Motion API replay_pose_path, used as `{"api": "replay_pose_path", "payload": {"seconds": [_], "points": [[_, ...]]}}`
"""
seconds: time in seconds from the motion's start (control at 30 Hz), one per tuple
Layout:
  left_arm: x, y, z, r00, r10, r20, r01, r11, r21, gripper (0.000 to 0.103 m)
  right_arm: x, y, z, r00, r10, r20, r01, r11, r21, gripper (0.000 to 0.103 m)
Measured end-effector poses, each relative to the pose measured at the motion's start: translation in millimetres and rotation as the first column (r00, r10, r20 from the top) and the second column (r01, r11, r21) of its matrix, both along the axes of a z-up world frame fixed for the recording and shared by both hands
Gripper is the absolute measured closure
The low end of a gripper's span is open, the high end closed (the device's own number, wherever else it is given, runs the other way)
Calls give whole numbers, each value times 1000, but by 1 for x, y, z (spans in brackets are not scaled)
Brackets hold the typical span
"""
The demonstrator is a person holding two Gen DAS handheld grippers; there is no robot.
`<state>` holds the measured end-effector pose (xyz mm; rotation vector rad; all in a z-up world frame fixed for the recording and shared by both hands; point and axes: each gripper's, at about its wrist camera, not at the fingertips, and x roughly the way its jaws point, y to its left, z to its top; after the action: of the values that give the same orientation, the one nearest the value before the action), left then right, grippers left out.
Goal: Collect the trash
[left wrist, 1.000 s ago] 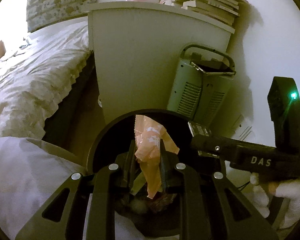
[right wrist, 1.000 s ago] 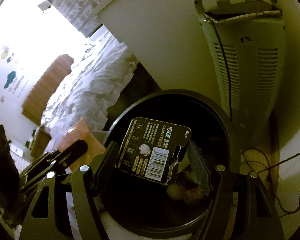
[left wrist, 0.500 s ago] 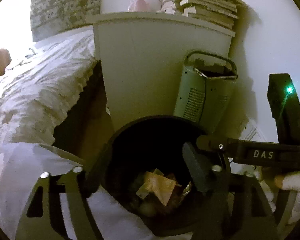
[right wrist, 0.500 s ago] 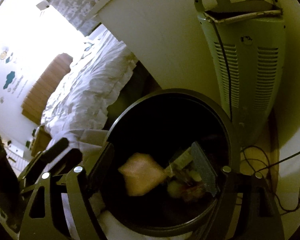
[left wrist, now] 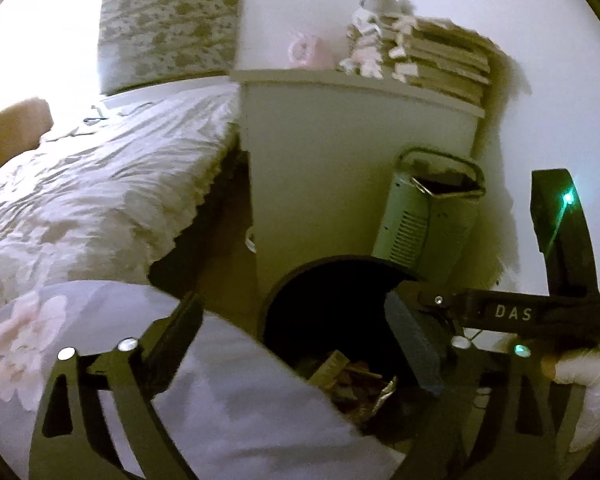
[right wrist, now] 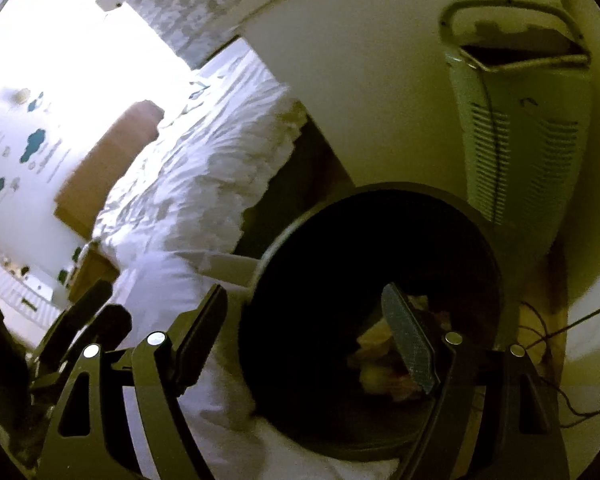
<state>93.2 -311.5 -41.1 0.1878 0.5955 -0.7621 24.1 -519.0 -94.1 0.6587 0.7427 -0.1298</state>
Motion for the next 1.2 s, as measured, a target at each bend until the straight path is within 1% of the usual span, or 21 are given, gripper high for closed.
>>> {"api": "replay_pose_path", "payload": {"seconds": [0.07, 0.13, 0.17, 0.3, 0.37, 0.4, 0.43, 0.53, 0.57, 0.63, 0.73, 0.77, 0.8, 0.83, 1.0, 1.2], "points": [[1, 15, 6, 999, 33, 5, -33, 999, -16, 7, 6, 15, 7, 1000, 21, 15, -20, 1000, -11, 24], [3, 33, 11, 997, 76, 2, -76, 997, -26, 6, 14, 31, 14, 998, 52, 29, -51, 998, -21, 21], [4, 41, 12, 995, 98, 1, -98, 995, -30, 6, 18, 39, 17, 997, 66, 35, -65, 998, -27, 21], [8, 86, 20, 976, 219, 8, -218, 975, -49, 6, 31, 76, 29, 991, 125, 56, -121, 990, -72, 21], [9, 110, 24, 959, 283, 18, -281, 958, -63, 6, 38, 99, 35, 985, 158, 65, -151, 983, -102, 21], [9, 127, 26, 943, 332, 27, -329, 942, -65, 6, 41, 111, 38, 982, 175, 69, -165, 979, -122, 21], [10, 136, 26, 934, 357, 30, -355, 933, -65, 6, 44, 123, 41, 979, 188, 74, -177, 974, -142, 21], [9, 177, 28, 884, 466, 35, -464, 884, -62, 6, 50, 158, 50, 968, 231, 96, -209, 958, -196, 16], [10, 184, 28, 874, 486, 35, -483, 874, -59, 6, 51, 170, 53, 964, 245, 107, -219, 952, -212, 15], [10, 207, 29, 841, 540, 37, -538, 841, -50, 6, 53, 192, 58, 955, 269, 127, -233, 941, -244, 9], [5, 234, 29, 795, 604, 55, -602, 797, -52, 6, 55, 227, 64, 940, 305, 152, -252, 923, -291, 8], [3, 241, 29, 785, 616, 59, -614, 788, -56, 6, 55, 234, 64, 937, 313, 154, -257, 918, -302, 8], [1, 249, 28, 772, 632, 65, -629, 775, -64, 6, 56, 243, 65, 933, 323, 156, -263, 911, -317, 5], [-2, 257, 27, 761, 645, 66, -641, 764, -74, 6, 57, 252, 64, 929, 333, 161, -267, 905, -331, 5], [-6, 284, 17, 726, 687, 37, -682, 725, -95, 6, 58, 288, 57, 917, 360, 173, -271, 879, -391, 5], [-10, 303, 8, 703, 711, 13, -705, 700, -109, 6, 60, 303, 46, 922, 344, 181, -230, 858, -459, 5]]}}
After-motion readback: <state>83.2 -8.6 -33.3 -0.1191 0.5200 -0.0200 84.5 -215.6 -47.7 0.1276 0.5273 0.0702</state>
